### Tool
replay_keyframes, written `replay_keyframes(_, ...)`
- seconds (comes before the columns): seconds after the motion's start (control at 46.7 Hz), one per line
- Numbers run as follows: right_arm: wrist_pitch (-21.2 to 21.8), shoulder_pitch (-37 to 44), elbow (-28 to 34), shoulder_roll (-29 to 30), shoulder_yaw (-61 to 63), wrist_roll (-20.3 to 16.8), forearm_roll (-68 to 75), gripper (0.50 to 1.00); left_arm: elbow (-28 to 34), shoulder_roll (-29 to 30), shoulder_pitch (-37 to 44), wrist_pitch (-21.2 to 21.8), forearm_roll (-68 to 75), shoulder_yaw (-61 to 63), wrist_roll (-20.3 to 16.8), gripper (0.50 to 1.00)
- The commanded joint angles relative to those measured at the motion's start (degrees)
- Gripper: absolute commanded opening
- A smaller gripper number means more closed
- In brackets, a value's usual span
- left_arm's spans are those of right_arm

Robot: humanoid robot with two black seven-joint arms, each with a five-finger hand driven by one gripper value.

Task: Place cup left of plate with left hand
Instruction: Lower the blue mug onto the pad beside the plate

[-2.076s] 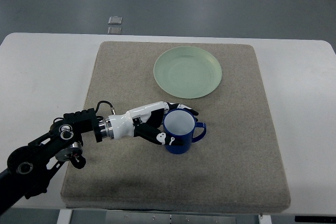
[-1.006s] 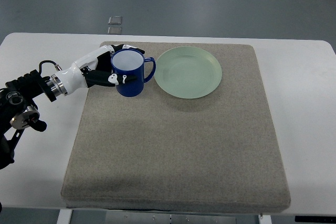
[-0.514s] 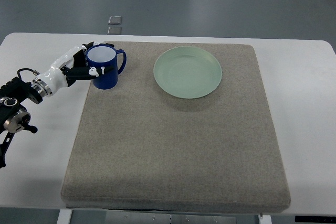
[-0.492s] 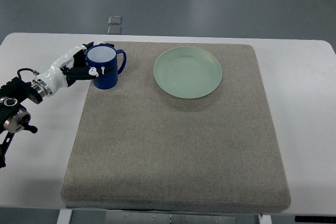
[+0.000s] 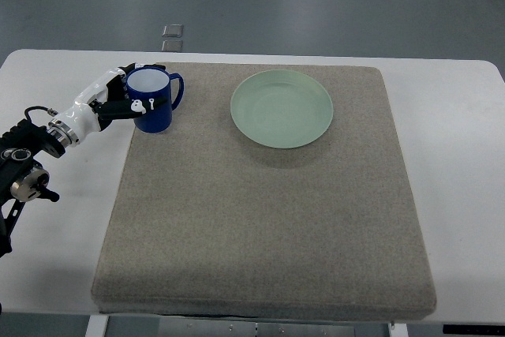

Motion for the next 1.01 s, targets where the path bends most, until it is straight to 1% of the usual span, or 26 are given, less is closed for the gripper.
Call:
replay_keyframes(0.0, 0.0, 0.0, 0.0, 0.0, 0.0, 0.0, 0.0, 0.932, 0.1, 0.0, 0.0, 0.0, 0.0, 0.3, 0.0, 0.514)
replay_keyframes(0.064, 0.0, 0.0, 0.0, 0.0, 0.0, 0.0, 0.0, 0.932, 0.1, 0.0, 0.0, 0.0, 0.1, 0.5, 0.0, 0.542)
replay_keyframes(0.235, 0.0, 0.0, 0.0, 0.0, 0.0, 0.0, 0.0, 0.932, 0.1, 0.0, 0.0, 0.0, 0.1, 0.6, 0.0, 0.551)
replay_keyframes(0.3, 0.0, 0.0, 0.0, 0.0, 0.0, 0.0, 0.0, 0.932, 0.2, 0.0, 0.1, 0.0, 0.1, 0.7, 0.0, 0.583)
replay_keyframes(0.449, 0.0, 0.0, 0.0, 0.0, 0.0, 0.0, 0.0, 0.932, 0.2, 0.0, 0.3, -0.1, 0.1, 1.2, 0.0, 0.595)
replay_keyframes(0.492, 0.0, 0.0, 0.0, 0.0, 0.0, 0.0, 0.0, 0.932, 0.2, 0.0, 0.3, -0.1, 0.1, 1.3, 0.0, 0.638)
replay_keyframes(0.535, -0.1, 0.0, 0.0, 0.0, 0.0, 0.0, 0.0, 0.932, 0.2, 0.0, 0.3, -0.1, 0.1, 1.5, 0.0, 0.658)
replay_keyframes(0.599, 0.0, 0.0, 0.0, 0.0, 0.0, 0.0, 0.0, 0.932, 0.2, 0.0, 0.4, -0.2, 0.1, 1.7, 0.0, 0.668)
replay_keyframes(0.621, 0.0, 0.0, 0.0, 0.0, 0.0, 0.0, 0.0, 0.932, 0.2, 0.0, 0.4, -0.2, 0.1, 1.9, 0.0, 0.683)
replay_keyframes(0.642, 0.0, 0.0, 0.0, 0.0, 0.0, 0.0, 0.0, 0.932, 0.2, 0.1, 0.4, -0.2, 0.1, 1.9, 0.0, 0.711)
replay_keyframes(0.663, 0.0, 0.0, 0.0, 0.0, 0.0, 0.0, 0.0, 0.932, 0.2, 0.1, 0.4, -0.2, 0.1, 2.0, 0.0, 0.728)
replay_keyframes(0.728, 0.0, 0.0, 0.0, 0.0, 0.0, -0.1, 0.0, 0.932, 0.2, 0.1, 0.4, -0.2, 0.1, 2.1, 0.0, 0.75)
replay_keyframes(0.813, 0.0, 0.0, 0.0, 0.0, 0.0, 0.0, 0.0, 0.932, 0.2, 0.1, 0.4, -0.3, 0.1, 2.2, 0.0, 0.812)
replay_keyframes(0.942, 0.0, 0.0, 0.0, 0.0, 0.0, 0.0, 0.0, 0.932, 0.2, 0.1, 0.4, -0.2, 0.0, 2.2, 0.1, 0.868)
replay_keyframes(0.984, 0.0, 0.0, 0.0, 0.0, 0.0, 0.0, 0.0, 0.932, 0.2, 0.1, 0.4, -0.3, 0.0, 2.2, 0.1, 0.874)
